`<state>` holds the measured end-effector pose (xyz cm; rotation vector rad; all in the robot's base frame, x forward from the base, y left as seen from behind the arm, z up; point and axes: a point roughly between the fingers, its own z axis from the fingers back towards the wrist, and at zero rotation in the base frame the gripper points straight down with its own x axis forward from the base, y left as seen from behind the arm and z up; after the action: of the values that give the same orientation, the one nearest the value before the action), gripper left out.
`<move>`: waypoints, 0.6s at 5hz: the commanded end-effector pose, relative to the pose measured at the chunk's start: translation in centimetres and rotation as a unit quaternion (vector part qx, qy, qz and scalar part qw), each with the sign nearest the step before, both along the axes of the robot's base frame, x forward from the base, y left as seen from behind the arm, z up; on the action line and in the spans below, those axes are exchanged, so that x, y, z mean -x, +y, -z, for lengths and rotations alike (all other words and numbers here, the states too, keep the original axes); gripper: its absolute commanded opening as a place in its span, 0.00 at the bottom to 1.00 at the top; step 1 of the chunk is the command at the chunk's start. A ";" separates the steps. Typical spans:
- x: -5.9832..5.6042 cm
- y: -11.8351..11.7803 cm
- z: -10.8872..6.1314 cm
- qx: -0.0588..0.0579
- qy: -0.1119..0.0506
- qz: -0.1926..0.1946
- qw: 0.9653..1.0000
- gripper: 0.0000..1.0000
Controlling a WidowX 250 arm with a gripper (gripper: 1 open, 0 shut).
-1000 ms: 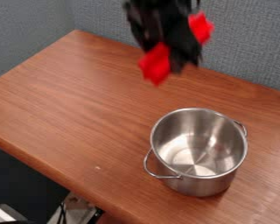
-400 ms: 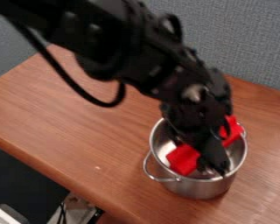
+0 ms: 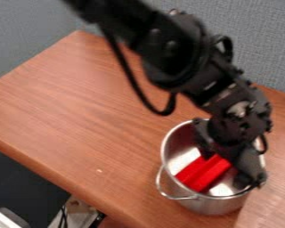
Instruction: Put the red object in the metal pot
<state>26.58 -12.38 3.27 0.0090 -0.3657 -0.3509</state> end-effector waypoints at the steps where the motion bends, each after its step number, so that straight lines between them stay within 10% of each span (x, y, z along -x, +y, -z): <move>1: -0.1 -0.7 2.8 0.009 0.034 -0.015 0.999 1.00; 3: -2.1 3.2 3.4 -0.051 0.052 -0.064 0.995 1.00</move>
<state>28.93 -11.08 1.03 0.0702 -0.2961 -0.2660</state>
